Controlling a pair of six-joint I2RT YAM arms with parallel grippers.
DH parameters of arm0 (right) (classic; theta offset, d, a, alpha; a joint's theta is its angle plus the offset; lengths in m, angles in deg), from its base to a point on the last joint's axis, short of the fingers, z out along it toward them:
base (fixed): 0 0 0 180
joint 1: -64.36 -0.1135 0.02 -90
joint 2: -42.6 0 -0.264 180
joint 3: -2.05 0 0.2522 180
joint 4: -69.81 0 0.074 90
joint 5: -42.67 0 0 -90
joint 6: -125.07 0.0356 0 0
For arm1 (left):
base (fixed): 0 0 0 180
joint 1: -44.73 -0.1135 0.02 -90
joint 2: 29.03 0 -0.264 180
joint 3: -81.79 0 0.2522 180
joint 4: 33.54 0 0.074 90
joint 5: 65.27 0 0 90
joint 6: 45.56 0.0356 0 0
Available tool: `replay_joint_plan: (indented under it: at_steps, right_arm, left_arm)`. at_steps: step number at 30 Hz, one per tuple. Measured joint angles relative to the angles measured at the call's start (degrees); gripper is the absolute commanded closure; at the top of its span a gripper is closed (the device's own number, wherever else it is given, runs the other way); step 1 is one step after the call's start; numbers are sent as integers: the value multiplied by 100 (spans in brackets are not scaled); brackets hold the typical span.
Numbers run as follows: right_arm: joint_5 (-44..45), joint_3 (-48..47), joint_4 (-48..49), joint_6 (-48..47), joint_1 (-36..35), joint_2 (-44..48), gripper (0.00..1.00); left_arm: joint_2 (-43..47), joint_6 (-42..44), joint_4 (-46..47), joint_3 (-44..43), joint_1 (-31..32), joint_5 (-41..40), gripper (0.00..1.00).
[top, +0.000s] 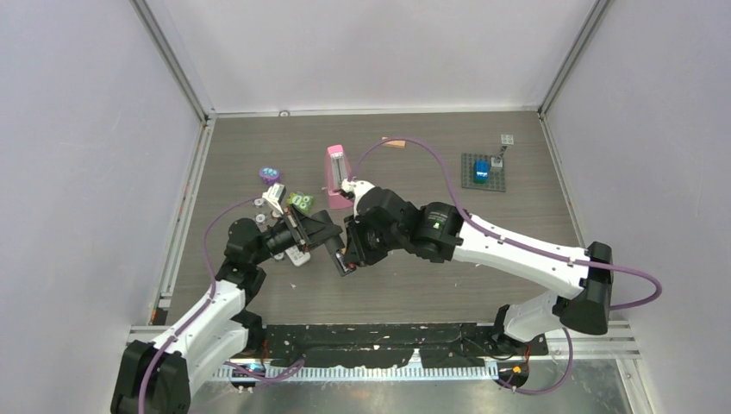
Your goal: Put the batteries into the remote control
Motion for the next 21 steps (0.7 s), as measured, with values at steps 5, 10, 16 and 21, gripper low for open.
replay_joint_plan:
  at_steps: [5,10,16,21]
  right_arm:
    - [81,-131,-184,2,-138,-334,90]
    - [275,-354,-361,4,-197,-494,89]
    - [444,-527,-623,7,-199,-573,87]
    - [461,-586,-741,7,-199,-658,86]
  left_arm:
    - [-42,-17,0,0,0,-22,100]
    - [-74,-13,4,9,0,-35,100]
    - [-151,-15,7,9,0,-35,100]
    - [-170,-15,9,9,0,-35,100]
